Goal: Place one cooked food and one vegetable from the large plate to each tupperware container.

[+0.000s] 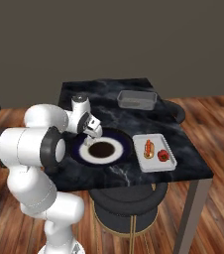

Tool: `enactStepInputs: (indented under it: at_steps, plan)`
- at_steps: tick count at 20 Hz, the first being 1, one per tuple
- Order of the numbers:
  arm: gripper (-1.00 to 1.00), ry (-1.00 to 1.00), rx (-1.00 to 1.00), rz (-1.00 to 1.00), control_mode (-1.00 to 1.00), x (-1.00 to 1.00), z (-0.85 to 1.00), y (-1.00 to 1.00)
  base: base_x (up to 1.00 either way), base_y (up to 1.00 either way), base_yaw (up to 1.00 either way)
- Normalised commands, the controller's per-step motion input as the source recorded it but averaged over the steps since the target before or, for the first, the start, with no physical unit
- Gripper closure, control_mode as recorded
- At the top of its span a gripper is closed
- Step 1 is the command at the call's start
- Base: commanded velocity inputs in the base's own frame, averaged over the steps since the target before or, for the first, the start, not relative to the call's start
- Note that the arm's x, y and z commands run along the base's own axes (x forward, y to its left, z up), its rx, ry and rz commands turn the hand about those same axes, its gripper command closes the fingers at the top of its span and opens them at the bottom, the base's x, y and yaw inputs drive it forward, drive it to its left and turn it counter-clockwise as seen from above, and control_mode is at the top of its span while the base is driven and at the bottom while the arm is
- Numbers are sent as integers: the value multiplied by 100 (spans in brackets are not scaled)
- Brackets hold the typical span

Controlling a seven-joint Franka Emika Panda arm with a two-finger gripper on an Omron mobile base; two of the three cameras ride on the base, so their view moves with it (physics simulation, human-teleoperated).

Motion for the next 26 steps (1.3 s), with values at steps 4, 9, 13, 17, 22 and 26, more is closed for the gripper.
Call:
enactStepInputs:
  at_steps: [4, 9, 13, 17, 22, 26]
  plan:
    - [-100, 11, -2, -8, -100, 43, -42, 3, 0, 0, 0]
    - [-100, 7, 0, -2, -100, 34, -30, -2, 0, 0, 0]
    - [-100, 8, 0, -2, -100, 36, -24, 0, 0, 0, 0]
    - [-100, 8, 0, -4, -100, 15, -25, 0, 0, 0, 0]
    - [-100, 9, 0, -5, -100, 1, -29, 0, 0, 0, 0]
    - [-100, 2, 0, -8, -100, -12, -15, 0, 0, 0, 0]
